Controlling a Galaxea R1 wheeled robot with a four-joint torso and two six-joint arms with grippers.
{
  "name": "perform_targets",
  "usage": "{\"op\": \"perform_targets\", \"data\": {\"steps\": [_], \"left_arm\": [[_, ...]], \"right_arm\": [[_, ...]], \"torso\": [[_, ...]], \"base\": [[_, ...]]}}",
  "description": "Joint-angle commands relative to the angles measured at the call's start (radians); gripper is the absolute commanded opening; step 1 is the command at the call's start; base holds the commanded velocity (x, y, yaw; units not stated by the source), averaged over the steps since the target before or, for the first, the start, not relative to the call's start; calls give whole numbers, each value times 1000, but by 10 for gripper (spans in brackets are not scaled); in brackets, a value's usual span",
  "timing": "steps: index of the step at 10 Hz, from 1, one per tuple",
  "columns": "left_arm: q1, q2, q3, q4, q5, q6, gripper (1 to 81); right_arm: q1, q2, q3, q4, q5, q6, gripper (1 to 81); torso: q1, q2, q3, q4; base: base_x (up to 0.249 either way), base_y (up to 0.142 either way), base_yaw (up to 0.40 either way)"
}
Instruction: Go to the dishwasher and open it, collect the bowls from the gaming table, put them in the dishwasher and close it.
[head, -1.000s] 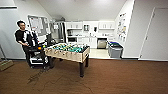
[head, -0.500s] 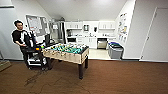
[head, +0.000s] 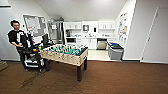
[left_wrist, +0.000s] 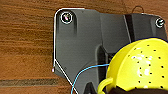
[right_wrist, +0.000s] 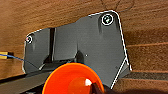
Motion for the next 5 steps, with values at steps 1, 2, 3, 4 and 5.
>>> {"op": "perform_targets", "data": {"steps": [1,2,3,4,5], "left_arm": [[-52,-6,-3,3,61,9,10],[-53,-4,-3,3,61,9,10],[-53,-4,-3,3,61,9,10],[-52,-4,-3,5,61,9,10],[-53,-4,-3,5,61,9,10]], "right_arm": [[47,-19,5,-11,-47,-4,10],[47,-17,5,-11,-47,-2,10],[47,-16,5,-11,-47,-4,10],[47,-14,5,-11,-47,-3,10],[47,-14,3,-11,-47,-4,10]], "torso": [[0,0,0,0],[0,0,0,0],[0,0,0,0],[0,0,0,0],[0,0,0,0]], "base": [[178,-85,0],[182,-89,0],[183,-90,0],[183,-90,0],[186,-90,0]]}}
